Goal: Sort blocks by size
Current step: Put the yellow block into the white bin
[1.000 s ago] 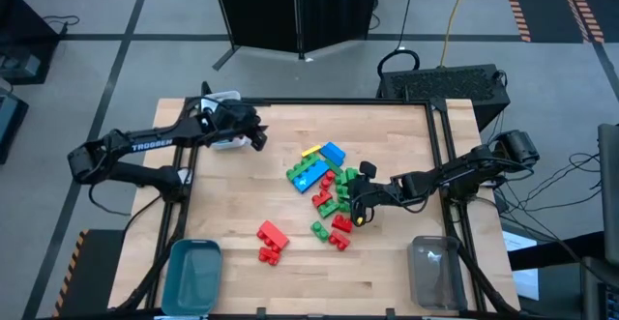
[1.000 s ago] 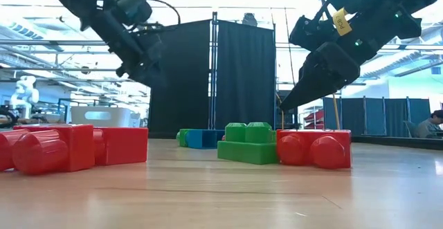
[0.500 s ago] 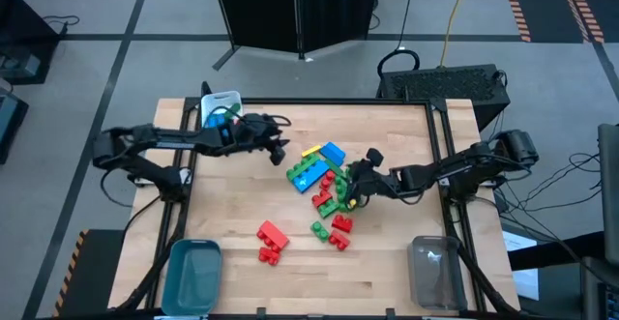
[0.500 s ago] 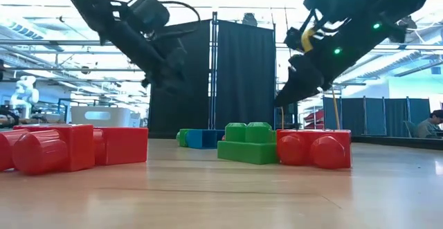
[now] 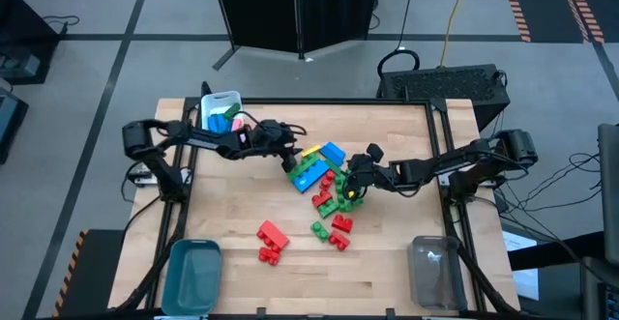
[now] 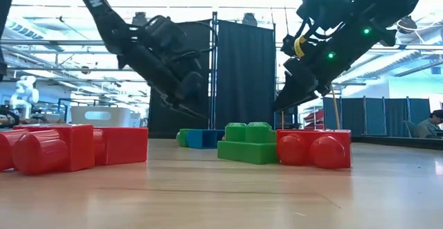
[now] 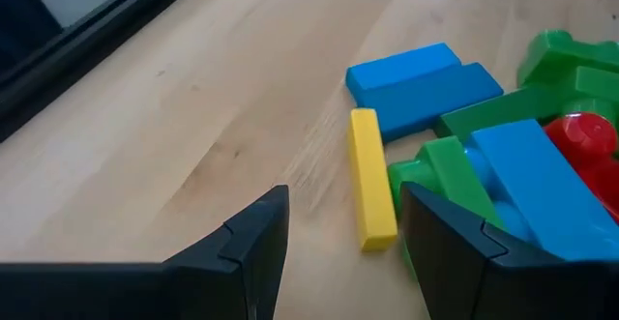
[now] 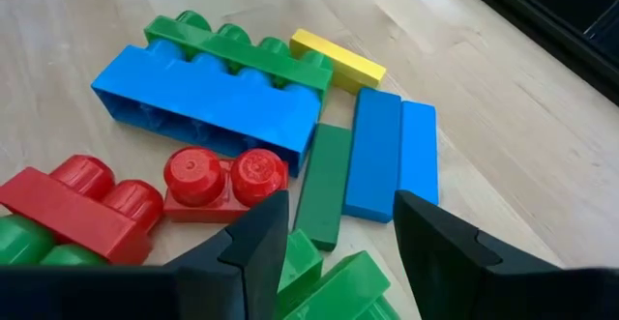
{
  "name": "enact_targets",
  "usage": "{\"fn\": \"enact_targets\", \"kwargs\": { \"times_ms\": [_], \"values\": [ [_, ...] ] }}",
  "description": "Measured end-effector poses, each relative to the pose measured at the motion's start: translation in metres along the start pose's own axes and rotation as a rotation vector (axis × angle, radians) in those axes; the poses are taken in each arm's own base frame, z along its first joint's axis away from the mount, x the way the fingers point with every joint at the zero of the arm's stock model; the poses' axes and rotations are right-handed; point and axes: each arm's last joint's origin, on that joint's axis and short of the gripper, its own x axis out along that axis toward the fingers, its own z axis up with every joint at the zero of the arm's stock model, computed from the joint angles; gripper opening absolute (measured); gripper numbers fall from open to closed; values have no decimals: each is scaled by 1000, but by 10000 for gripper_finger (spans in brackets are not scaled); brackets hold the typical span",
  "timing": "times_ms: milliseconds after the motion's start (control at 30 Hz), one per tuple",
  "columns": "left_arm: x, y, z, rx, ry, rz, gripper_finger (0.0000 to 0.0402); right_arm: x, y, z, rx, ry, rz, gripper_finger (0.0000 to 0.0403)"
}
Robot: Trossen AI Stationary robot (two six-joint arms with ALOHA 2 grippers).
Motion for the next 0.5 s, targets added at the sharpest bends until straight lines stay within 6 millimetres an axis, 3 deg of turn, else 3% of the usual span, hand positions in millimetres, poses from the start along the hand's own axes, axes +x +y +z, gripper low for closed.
{"fn": "enact_targets", "kwargs": {
  "times_ms": [267,500],
  "values": [
    [23,-7,9,46,23,-12,187,-1,1,-1,-6,5,2,176],
    [32,-5,-2,66,113,13,187,-1,1,-3,-9,18,1,176]
  ]
}}
